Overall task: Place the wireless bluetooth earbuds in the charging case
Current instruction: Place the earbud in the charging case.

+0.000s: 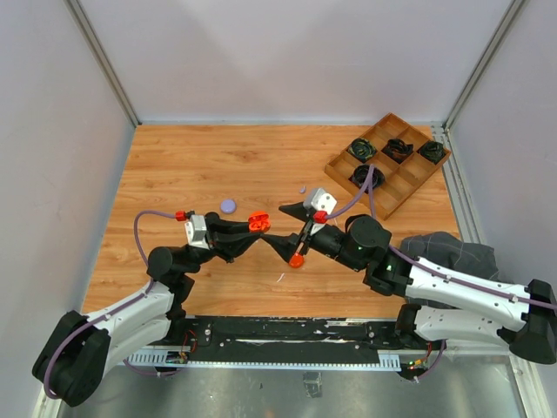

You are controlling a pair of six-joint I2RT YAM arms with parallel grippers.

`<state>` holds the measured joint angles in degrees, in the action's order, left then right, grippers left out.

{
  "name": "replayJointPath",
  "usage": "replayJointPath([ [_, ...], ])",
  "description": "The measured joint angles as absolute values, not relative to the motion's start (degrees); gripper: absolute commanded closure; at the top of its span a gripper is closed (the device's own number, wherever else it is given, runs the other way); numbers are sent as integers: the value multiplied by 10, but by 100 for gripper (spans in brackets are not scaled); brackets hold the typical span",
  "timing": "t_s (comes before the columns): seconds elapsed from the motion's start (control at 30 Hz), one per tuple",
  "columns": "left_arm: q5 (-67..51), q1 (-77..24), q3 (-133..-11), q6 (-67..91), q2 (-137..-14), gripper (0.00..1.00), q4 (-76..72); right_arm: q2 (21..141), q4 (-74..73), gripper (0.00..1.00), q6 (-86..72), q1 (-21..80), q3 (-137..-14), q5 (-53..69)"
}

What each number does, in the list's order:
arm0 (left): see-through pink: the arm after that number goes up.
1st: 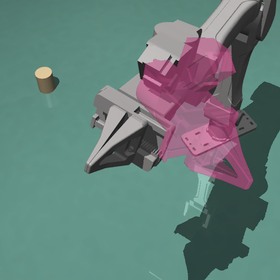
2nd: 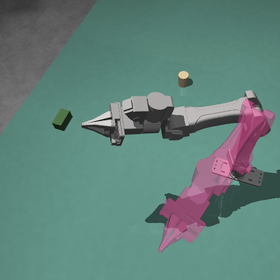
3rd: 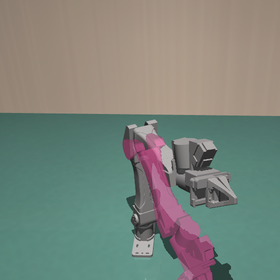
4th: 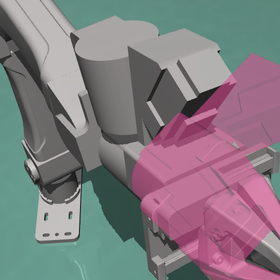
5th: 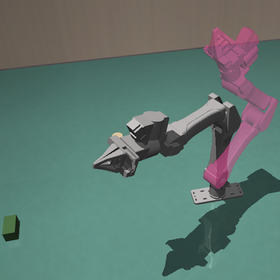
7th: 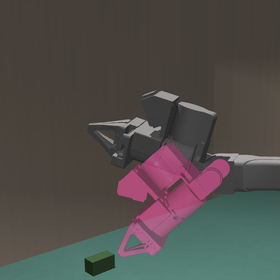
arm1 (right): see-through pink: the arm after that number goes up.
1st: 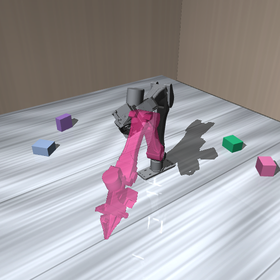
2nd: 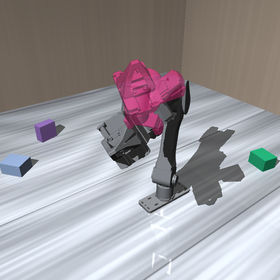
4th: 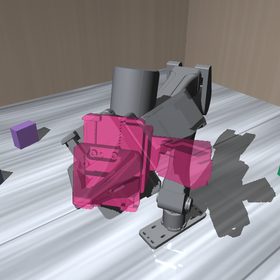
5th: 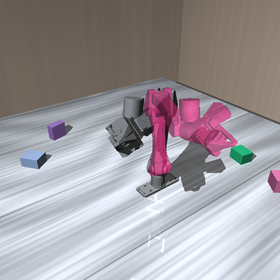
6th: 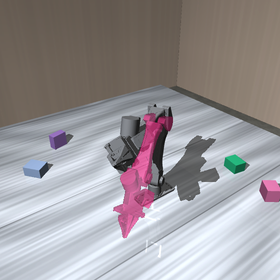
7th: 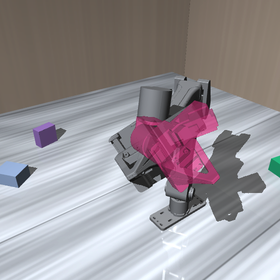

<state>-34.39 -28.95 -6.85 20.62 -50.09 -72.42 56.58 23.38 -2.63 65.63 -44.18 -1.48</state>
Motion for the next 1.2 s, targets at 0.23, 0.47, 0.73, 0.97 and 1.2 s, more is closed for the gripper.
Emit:
replayJointPath([
  [0.23, -347, -289, -69, 203, -495, 100, -712, 590, 215, 23, -26, 656, -444, -30],
  [0.47, -357, -289, -74, 202, -486, 100, -709, 591, 206, 26, -20, 656, -444, -61],
  [0.73, -362, -289, -74, 200, -481, 100, -705, 578, 190, 29, -6, 656, -444, -92],
  [0.97, -375, -289, -74, 200, -475, 100, -706, 568, 170, 29, 4, 652, -444, -107],
  [1.2, -380, -289, -74, 196, -472, 100, -702, 568, 146, 29, 5, 638, -444, -107],
])
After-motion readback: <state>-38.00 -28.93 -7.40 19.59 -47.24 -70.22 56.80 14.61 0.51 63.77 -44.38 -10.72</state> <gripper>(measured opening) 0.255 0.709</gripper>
